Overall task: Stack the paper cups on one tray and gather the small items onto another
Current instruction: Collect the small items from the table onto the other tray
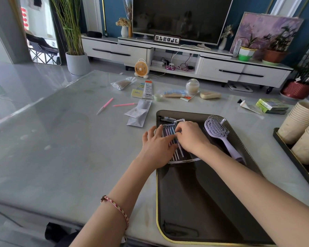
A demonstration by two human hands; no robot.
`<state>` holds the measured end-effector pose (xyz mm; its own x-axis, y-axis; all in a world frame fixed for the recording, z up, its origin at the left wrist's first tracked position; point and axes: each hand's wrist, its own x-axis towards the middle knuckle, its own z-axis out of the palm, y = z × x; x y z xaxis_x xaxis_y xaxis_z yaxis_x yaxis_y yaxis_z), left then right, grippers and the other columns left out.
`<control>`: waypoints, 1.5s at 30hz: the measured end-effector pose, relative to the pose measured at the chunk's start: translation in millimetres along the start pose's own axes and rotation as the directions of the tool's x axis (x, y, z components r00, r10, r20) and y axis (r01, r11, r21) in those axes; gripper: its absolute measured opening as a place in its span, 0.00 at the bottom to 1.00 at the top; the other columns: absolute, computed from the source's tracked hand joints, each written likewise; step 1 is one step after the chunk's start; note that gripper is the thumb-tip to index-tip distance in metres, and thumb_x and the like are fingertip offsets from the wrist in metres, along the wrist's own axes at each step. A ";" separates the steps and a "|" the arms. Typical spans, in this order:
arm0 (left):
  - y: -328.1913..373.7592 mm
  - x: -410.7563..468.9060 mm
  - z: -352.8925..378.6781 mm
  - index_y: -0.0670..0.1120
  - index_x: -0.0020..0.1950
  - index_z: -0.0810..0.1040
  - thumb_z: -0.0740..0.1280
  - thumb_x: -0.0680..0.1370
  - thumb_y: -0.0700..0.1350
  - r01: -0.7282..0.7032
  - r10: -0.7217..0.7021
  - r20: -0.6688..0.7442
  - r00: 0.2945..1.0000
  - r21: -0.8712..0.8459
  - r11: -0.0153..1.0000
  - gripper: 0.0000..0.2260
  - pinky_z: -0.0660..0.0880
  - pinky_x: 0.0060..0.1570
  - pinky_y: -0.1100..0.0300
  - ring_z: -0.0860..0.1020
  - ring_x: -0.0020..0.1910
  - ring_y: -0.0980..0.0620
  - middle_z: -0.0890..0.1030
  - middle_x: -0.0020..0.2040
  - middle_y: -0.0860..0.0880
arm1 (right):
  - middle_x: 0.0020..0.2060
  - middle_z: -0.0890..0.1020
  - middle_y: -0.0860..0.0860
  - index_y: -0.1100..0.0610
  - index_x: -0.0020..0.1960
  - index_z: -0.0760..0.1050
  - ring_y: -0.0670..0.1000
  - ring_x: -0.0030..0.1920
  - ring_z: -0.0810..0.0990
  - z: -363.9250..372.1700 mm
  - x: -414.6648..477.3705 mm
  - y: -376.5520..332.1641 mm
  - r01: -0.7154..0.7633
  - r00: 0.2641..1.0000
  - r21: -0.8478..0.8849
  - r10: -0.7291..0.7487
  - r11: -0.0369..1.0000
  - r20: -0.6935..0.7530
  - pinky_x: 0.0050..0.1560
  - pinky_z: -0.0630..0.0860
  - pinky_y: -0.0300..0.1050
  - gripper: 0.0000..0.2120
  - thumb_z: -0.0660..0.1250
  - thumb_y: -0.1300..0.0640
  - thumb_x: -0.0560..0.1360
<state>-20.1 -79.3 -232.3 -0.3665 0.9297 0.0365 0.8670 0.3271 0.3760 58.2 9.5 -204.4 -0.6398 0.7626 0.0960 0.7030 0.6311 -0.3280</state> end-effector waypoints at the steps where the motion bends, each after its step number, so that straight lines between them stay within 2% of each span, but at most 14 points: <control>1: 0.0 0.7 0.4 0.57 0.73 0.61 0.53 0.80 0.55 0.005 -0.005 -0.019 1.000 -0.010 1.000 0.20 0.44 0.73 0.45 0.45 0.76 0.42 0.52 0.77 0.45 | 0.53 0.80 0.58 0.60 0.55 0.78 0.56 0.50 0.80 -2.2 -1.0 1.0 -0.007 1.000 0.024 0.007 1.000 0.006 0.49 0.77 0.48 0.10 0.61 0.64 0.76; 3: -0.2 1.8 0.6 0.53 0.74 0.60 0.52 0.81 0.55 0.017 -0.017 -0.029 0.999 -0.002 1.000 0.21 0.45 0.73 0.45 0.46 0.76 0.43 0.52 0.77 0.46 | 0.46 0.82 0.58 0.61 0.54 0.79 0.56 0.41 0.82 -6.3 -1.2 3.9 -0.038 0.998 0.092 0.034 0.995 0.043 0.40 0.80 0.46 0.11 0.61 0.65 0.76; 6: 0.1 2.7 1.5 0.50 0.74 0.60 0.52 0.81 0.53 0.028 -0.028 -0.010 1.000 0.014 1.000 0.22 0.45 0.73 0.45 0.45 0.76 0.43 0.52 0.77 0.47 | 0.36 0.80 0.55 0.60 0.53 0.80 0.48 0.27 0.78 -9.8 -2.2 8.6 -0.062 0.993 0.113 0.051 0.992 0.104 0.26 0.74 0.36 0.11 0.61 0.65 0.76; 10: -0.2 3.2 2.2 0.51 0.75 0.59 0.50 0.81 0.53 0.015 -0.014 -0.022 1.000 0.023 1.000 0.21 0.42 0.73 0.44 0.43 0.76 0.44 0.51 0.78 0.47 | 0.53 0.80 0.56 0.58 0.56 0.79 0.54 0.49 0.79 -10.5 -3.2 17.6 -0.072 0.995 0.056 0.075 0.996 -0.060 0.46 0.73 0.42 0.11 0.64 0.62 0.75; 12: -0.7 2.6 2.7 0.52 0.74 0.59 0.49 0.82 0.52 -0.003 0.004 -0.033 0.999 0.035 0.999 0.21 0.40 0.73 0.44 0.42 0.76 0.44 0.51 0.78 0.48 | 0.55 0.78 0.56 0.57 0.57 0.77 0.55 0.54 0.77 -10.4 -4.1 22.9 -0.122 0.990 0.034 0.124 0.992 -0.065 0.50 0.72 0.45 0.11 0.65 0.58 0.75; 15: -1.1 2.0 4.0 0.52 0.74 0.61 0.49 0.82 0.52 -0.020 0.022 -0.047 0.999 0.043 0.999 0.20 0.39 0.72 0.44 0.42 0.76 0.44 0.53 0.77 0.49 | 0.47 0.81 0.56 0.61 0.54 0.78 0.57 0.47 0.80 -7.7 -7.9 26.0 -0.155 0.987 0.141 0.148 0.978 0.053 0.50 0.79 0.51 0.09 0.66 0.59 0.75; 19: -1.0 2.0 4.0 0.51 0.74 0.61 0.49 0.82 0.52 0.003 -0.002 -0.041 0.999 0.020 1.000 0.20 0.40 0.73 0.44 0.42 0.76 0.45 0.53 0.77 0.48 | 0.34 0.74 0.46 0.60 0.55 0.78 0.52 0.43 0.78 -5.0 -9.8 26.1 -0.101 0.992 0.215 0.082 0.971 0.094 0.51 0.79 0.53 0.10 0.64 0.59 0.76; 22: -2.6 1.2 0.0 0.50 0.73 0.61 0.50 0.82 0.52 0.011 -0.016 -0.064 0.998 -0.081 0.997 0.20 0.43 0.73 0.46 0.44 0.77 0.46 0.54 0.77 0.48 | 0.47 0.76 0.50 0.58 0.56 0.78 0.53 0.51 0.76 -7.3 -8.9 22.3 -0.062 0.998 0.115 0.060 0.991 0.024 0.53 0.73 0.47 0.11 0.60 0.56 0.78; 24: -9.6 3.4 -8.1 0.49 0.73 0.63 0.51 0.82 0.51 0.031 -0.056 -0.133 0.989 -0.182 0.983 0.19 0.47 0.73 0.47 0.48 0.76 0.47 0.57 0.76 0.49 | 0.55 0.72 0.55 0.58 0.57 0.76 0.52 0.46 0.74 -12.7 -8.8 15.8 -0.044 0.993 -0.044 0.039 0.998 -0.109 0.44 0.70 0.43 0.12 0.58 0.54 0.79; 26: -25.8 10.8 -17.1 0.47 0.71 0.66 0.53 0.82 0.48 0.060 -0.117 -0.240 0.964 -0.231 0.971 0.18 0.54 0.71 0.49 0.55 0.75 0.47 0.62 0.75 0.47 | 0.55 0.73 0.56 0.59 0.55 0.76 0.51 0.42 0.73 -18.4 -4.4 5.8 0.030 0.985 -0.094 -0.046 0.995 -0.164 0.39 0.69 0.42 0.12 0.57 0.55 0.80; 29: -70.1 22.9 -29.2 0.45 0.71 0.67 0.55 0.81 0.44 0.191 -0.275 -0.319 0.907 -0.271 0.943 0.18 0.58 0.69 0.51 0.61 0.73 0.44 0.64 0.74 0.44 | 0.54 0.75 0.56 0.59 0.55 0.77 0.53 0.48 0.76 -13.6 18.2 -20.7 0.150 0.985 0.027 -0.147 0.988 -0.095 0.48 0.73 0.44 0.11 0.58 0.58 0.78; 34: -146.3 26.5 -35.1 0.48 0.73 0.62 0.53 0.81 0.46 0.402 -0.418 -0.289 0.861 -0.118 0.908 0.20 0.47 0.73 0.45 0.51 0.76 0.43 0.55 0.76 0.41 | 0.63 0.74 0.59 0.60 0.65 0.69 0.58 0.62 0.73 23.6 66.2 -82.8 0.270 0.961 0.077 -0.274 0.960 0.047 0.61 0.71 0.51 0.16 0.56 0.60 0.79; 41: -167.9 55.5 -36.4 0.48 0.76 0.51 0.51 0.82 0.49 0.385 -0.367 -0.306 0.879 -0.002 0.923 0.23 0.43 0.70 0.38 0.50 0.76 0.45 0.53 0.77 0.45 | 0.69 0.67 0.61 0.60 0.71 0.58 0.61 0.68 0.66 67.6 151.0 -124.7 0.314 0.947 -0.215 -0.292 0.925 0.132 0.66 0.66 0.52 0.24 0.58 0.65 0.76; 45: -172.4 65.9 -37.4 0.48 0.67 0.69 0.52 0.81 0.47 0.396 -0.359 -0.343 0.868 0.042 0.917 0.16 0.53 0.68 0.42 0.62 0.70 0.43 0.68 0.68 0.42 | 0.65 0.70 0.61 0.61 0.66 0.66 0.61 0.65 0.70 80.2 181.6 -127.0 0.309 0.950 -0.333 -0.273 0.891 0.150 0.62 0.68 0.50 0.19 0.58 0.67 0.76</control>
<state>-206.3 -80.7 -260.2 -0.7453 0.6315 0.2140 0.6642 0.6752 0.3207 -172.1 56.4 -220.8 -0.8465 0.5309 0.0399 0.5324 0.8450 0.0504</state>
